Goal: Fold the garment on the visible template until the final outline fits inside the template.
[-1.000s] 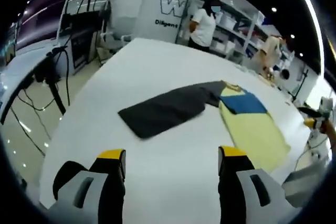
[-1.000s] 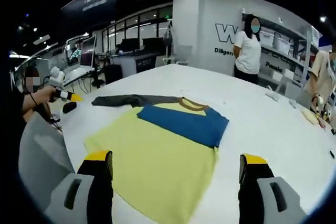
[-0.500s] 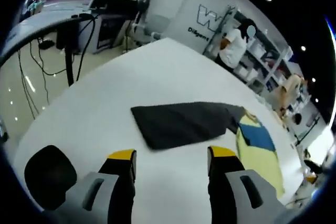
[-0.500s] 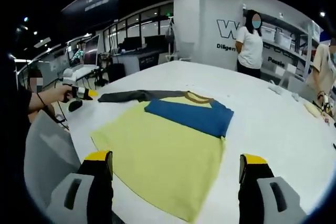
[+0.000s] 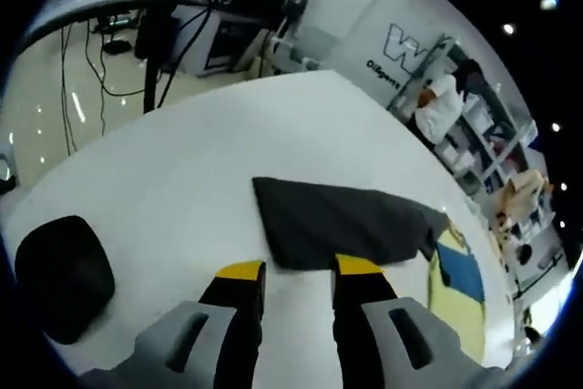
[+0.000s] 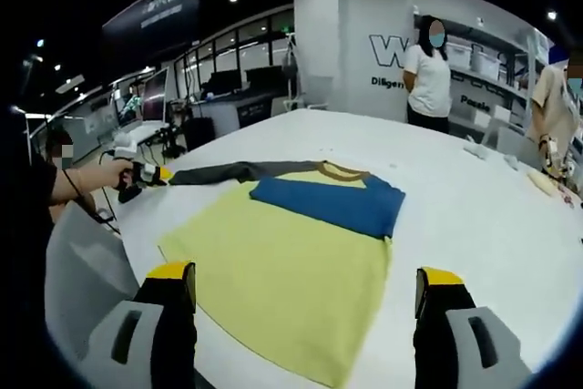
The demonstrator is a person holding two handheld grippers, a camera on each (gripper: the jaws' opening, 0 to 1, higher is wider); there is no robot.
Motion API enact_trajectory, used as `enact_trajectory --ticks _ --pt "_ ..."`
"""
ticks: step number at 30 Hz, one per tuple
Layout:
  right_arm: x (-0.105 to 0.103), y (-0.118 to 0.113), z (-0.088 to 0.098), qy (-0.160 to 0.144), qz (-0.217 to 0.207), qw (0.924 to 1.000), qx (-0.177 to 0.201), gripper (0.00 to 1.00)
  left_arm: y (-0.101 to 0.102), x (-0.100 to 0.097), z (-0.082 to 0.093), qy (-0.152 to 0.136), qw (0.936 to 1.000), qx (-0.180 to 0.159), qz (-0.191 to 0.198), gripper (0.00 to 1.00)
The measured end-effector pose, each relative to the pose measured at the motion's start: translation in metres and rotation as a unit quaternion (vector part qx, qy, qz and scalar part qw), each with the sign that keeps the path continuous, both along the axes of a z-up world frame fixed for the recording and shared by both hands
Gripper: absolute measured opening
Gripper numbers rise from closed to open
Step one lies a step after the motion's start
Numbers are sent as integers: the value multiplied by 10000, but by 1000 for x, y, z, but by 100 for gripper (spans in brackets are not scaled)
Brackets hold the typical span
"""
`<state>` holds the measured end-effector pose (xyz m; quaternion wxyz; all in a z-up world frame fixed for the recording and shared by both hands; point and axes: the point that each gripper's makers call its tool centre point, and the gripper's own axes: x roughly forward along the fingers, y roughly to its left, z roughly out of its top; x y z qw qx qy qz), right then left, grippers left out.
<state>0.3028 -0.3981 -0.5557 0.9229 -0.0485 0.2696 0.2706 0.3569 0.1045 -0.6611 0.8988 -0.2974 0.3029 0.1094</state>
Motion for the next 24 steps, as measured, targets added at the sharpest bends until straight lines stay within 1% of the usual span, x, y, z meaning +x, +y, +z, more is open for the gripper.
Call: enact_trajectory --ticks 2,5,8,9,10,11,13,15,16,20,22,24 --pt "-2 0 -2 23 -21 10000 -9 99 0 -1 0 67 9999 146 -55 20" --pt "-4 0 -4 51 -32 10000 18 99 -2 0 -1 100 9998 175 -69 17" --pt "-5 0 -4 60 -41 10000 0 99 -1 -1 -6 277 9987 384 -191 9" --pt "-5 0 -4 59 -42 10000 0 99 0 -1 -7 310 9984 431 -217 4" --pt "-6 0 -4 64 -60 10000 29 99 6 -4 -11 508 9946 820 -386 0" --pt "-6 -1 -4 69 -67 9999 32 99 5 1 -8 395 9942 882 -466 1" --pt "-7 -2 -4 81 -75 9999 1 99 5 2 -9 468 9935 902 -515 1" --pt "-8 -2 -5 80 -74 9999 -37 99 9 4 -9 516 9913 1045 -615 1" --pt "-9 -2 -4 78 -71 9999 -35 99 11 6 -9 523 9898 1129 -694 1" --pt "-9 -2 -3 62 -98 9999 -9 99 21 10 -7 532 9874 1289 -754 0" --pt "-9 -3 -3 61 -99 9999 -26 99 27 13 -6 554 9837 1457 -892 0" --pt "-9 -3 -2 69 -87 9999 -57 99 34 17 -5 595 9786 1682 -1025 0"
